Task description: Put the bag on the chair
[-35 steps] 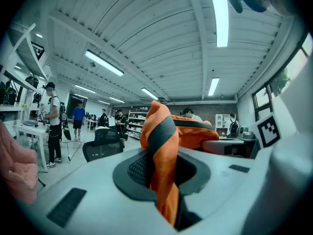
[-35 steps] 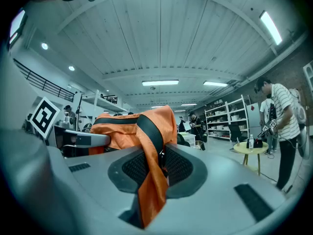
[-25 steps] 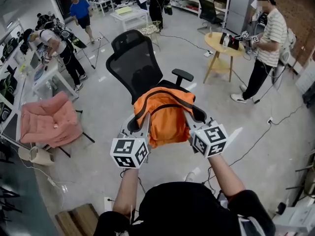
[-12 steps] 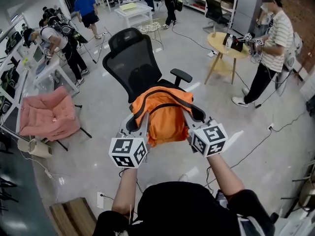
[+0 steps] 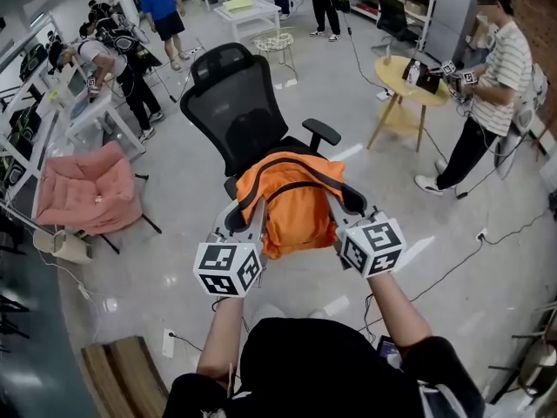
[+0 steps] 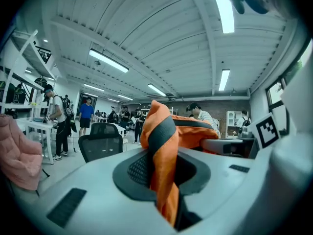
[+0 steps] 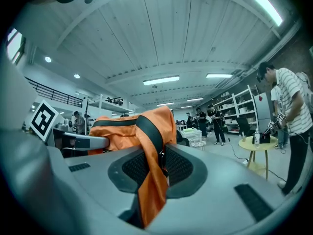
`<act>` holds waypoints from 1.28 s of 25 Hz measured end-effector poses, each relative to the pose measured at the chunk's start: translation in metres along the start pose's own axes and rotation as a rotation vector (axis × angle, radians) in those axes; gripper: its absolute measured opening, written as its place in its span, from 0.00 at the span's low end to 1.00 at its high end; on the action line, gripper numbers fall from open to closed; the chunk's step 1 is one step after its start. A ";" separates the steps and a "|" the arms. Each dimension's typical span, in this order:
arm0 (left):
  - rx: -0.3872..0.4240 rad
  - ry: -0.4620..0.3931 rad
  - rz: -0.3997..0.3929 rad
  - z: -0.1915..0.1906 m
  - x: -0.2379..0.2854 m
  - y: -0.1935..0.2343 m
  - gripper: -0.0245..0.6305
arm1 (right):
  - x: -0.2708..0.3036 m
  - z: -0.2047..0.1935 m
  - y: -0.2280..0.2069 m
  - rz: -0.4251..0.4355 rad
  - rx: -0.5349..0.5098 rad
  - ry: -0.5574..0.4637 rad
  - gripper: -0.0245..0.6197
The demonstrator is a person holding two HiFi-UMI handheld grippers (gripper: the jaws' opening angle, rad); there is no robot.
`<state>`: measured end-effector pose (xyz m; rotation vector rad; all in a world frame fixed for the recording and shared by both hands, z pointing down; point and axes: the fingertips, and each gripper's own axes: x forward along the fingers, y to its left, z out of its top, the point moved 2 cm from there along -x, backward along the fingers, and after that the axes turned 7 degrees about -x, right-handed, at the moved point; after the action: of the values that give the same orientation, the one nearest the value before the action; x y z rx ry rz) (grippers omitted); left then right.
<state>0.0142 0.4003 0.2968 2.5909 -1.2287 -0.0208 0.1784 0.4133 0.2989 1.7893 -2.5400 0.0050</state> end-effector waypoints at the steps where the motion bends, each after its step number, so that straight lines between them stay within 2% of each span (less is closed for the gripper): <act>1: -0.003 0.002 0.004 -0.001 0.001 -0.001 0.14 | 0.000 -0.001 -0.002 0.003 0.003 0.001 0.14; 13: -0.019 0.001 0.033 0.002 0.023 0.017 0.14 | 0.030 -0.005 -0.013 0.033 0.010 0.012 0.14; 22: -0.017 0.007 0.029 0.012 0.075 0.065 0.14 | 0.096 -0.012 -0.030 0.029 0.015 0.016 0.14; 32: -0.030 0.015 0.002 0.047 0.146 0.139 0.14 | 0.196 -0.001 -0.048 0.003 0.009 0.031 0.14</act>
<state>-0.0042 0.1944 0.3013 2.5595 -1.2159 -0.0202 0.1579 0.2121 0.3046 1.7737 -2.5261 0.0438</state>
